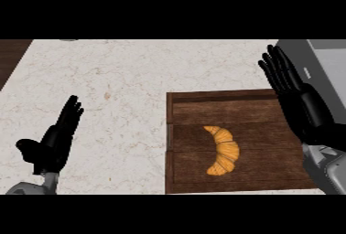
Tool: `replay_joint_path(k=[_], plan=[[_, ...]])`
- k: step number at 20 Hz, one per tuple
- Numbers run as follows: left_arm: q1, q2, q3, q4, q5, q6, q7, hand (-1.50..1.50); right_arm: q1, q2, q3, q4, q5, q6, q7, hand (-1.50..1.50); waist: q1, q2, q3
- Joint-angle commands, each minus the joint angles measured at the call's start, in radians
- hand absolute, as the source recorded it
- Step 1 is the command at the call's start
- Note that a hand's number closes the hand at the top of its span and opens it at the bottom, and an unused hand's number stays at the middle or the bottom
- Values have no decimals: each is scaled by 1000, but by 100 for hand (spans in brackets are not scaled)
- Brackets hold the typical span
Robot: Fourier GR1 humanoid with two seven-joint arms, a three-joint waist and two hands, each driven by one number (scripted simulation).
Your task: Pick the croissant from the tray and place it in the cardboard box
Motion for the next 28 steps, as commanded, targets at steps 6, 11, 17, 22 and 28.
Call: replay_joint_path(k=[6, 11, 17, 22, 28], plan=[[-91, 61, -106, -60, -116, -83, -3, 0, 249, 126, 112, 105, 194, -435, 218, -150, -81, -12, -35], [-100, 47, -125, -63, -104, -93, 36, 0, 304, -108, 208, 255, 545, -507, 184, -150, -97, -7, -46], [-121, 38, -151, -66, -116, -104, 64, 0, 332, -207, 323, 185, 866, -622, 382, -150, -79, -25, -48], [-131, 32, -172, -84, -132, -96, 98, 0, 327, -250, 361, 60, 996, -514, 628, -150, -73, -33, -51], [-150, 39, -159, -84, -126, -111, 105, 0, 316, -211, 443, -179, 1046, -291, 948, -150, -48, -27, -46]])
